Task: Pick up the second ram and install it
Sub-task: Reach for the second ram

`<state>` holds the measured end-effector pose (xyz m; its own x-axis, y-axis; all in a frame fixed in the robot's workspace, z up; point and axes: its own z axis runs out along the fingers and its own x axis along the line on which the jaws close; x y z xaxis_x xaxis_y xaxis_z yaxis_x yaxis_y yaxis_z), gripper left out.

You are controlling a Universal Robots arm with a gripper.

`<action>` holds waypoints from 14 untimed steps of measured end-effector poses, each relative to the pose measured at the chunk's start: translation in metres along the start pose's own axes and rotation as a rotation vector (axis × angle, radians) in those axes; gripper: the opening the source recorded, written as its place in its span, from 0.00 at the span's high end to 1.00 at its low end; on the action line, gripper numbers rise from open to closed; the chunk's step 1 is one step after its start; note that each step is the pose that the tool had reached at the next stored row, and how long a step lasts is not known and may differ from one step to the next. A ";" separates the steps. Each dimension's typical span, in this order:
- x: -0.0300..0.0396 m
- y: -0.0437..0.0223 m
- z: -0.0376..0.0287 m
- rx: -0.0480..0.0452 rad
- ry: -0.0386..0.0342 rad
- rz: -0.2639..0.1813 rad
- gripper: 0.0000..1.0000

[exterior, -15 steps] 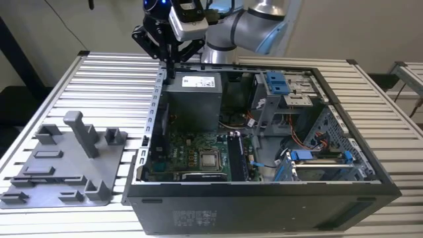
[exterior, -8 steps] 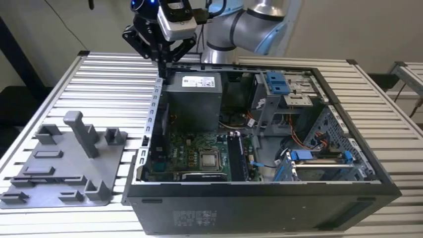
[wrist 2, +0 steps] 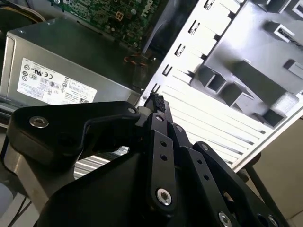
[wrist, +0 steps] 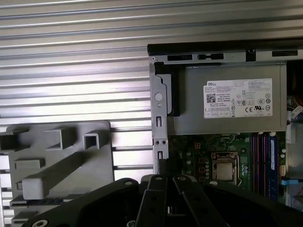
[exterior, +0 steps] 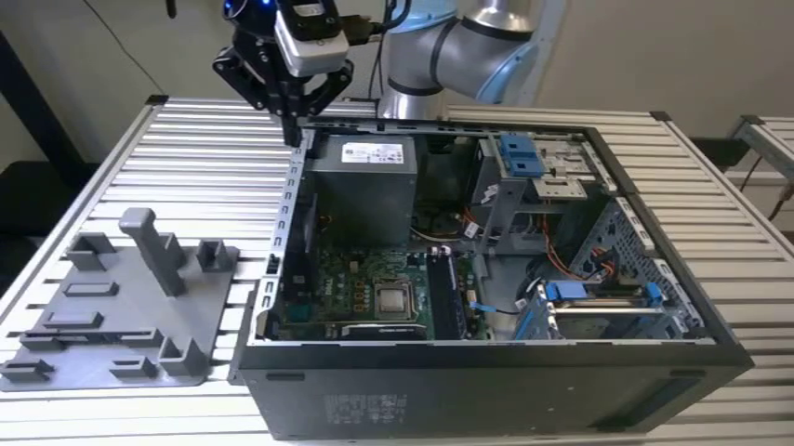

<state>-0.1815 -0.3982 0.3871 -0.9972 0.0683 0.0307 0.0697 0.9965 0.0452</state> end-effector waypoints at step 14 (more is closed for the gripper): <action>0.0200 -0.0011 0.0008 0.0000 0.0001 -0.002 0.89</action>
<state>-0.2015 -0.3979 0.3869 -0.9974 0.0659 0.0307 0.0673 0.9967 0.0452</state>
